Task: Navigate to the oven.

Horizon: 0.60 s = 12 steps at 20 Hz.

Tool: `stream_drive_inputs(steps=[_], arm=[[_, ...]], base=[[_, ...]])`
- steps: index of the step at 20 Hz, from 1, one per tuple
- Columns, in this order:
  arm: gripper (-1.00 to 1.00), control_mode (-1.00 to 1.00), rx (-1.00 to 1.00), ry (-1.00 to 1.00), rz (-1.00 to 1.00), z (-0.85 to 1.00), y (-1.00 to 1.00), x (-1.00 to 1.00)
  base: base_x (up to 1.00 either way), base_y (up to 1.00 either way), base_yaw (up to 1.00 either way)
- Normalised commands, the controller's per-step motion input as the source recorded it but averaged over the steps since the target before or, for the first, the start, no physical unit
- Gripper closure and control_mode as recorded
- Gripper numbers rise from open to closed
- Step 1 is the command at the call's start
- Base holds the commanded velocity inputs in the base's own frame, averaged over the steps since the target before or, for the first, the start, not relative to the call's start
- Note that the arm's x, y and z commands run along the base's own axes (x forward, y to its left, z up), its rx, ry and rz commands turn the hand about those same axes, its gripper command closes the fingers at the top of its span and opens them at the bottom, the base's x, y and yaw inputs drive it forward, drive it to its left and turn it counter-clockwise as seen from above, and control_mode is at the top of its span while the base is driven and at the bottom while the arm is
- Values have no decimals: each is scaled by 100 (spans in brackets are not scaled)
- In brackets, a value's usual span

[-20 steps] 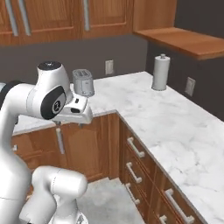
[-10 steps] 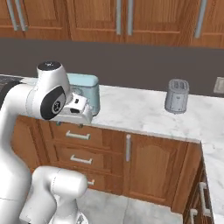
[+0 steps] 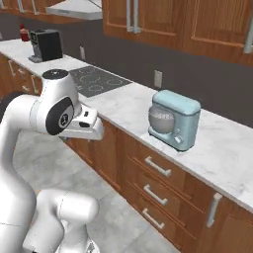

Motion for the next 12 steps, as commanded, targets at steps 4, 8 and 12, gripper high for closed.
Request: stream_drive_inputs(steps=[4,8,12], arm=[[-100,100,0,0,0,0,0,0],[-100,100,0,0,0,0,0,0],[-100,100,0,0,0,0,0,0]], base=[[29,0,84],[34,0,81],[41,0,80]])
